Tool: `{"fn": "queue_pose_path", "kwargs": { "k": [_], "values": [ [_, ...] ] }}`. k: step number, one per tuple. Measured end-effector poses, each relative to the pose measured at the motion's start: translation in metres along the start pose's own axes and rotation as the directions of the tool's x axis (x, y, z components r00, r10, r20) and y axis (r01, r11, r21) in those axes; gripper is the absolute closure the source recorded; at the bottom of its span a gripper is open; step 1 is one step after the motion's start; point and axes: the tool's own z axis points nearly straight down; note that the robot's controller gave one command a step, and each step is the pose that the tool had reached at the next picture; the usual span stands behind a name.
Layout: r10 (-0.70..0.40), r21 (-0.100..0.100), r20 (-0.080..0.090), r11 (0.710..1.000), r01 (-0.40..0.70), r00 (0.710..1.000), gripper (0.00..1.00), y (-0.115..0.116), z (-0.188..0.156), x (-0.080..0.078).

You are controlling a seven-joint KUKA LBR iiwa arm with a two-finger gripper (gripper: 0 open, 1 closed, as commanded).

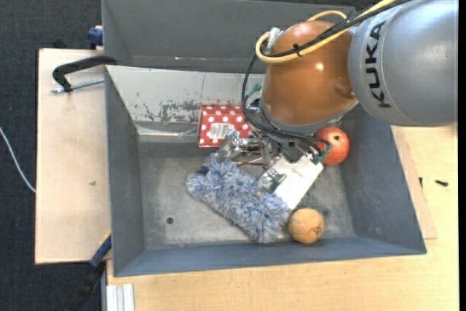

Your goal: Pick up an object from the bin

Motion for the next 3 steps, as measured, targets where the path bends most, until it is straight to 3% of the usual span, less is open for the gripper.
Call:
{"fn": "queue_pose_path", "kwargs": {
  "k": [1, 2, 3],
  "values": [
    [0.0, 0.0, 0.0, 1.0, 0.0, 1.0, 0.0, 0.0, 0.0, 0.0],
    [-0.08, 0.002, 0.001, 0.997, 0.08, 0.997, 0.0, 0.006, 0.029, -0.001],
    [-0.614, -0.006, -0.003, 0.789, 0.614, 0.789, 1.0, 0.022, 0.087, 0.002]
  ]
}}
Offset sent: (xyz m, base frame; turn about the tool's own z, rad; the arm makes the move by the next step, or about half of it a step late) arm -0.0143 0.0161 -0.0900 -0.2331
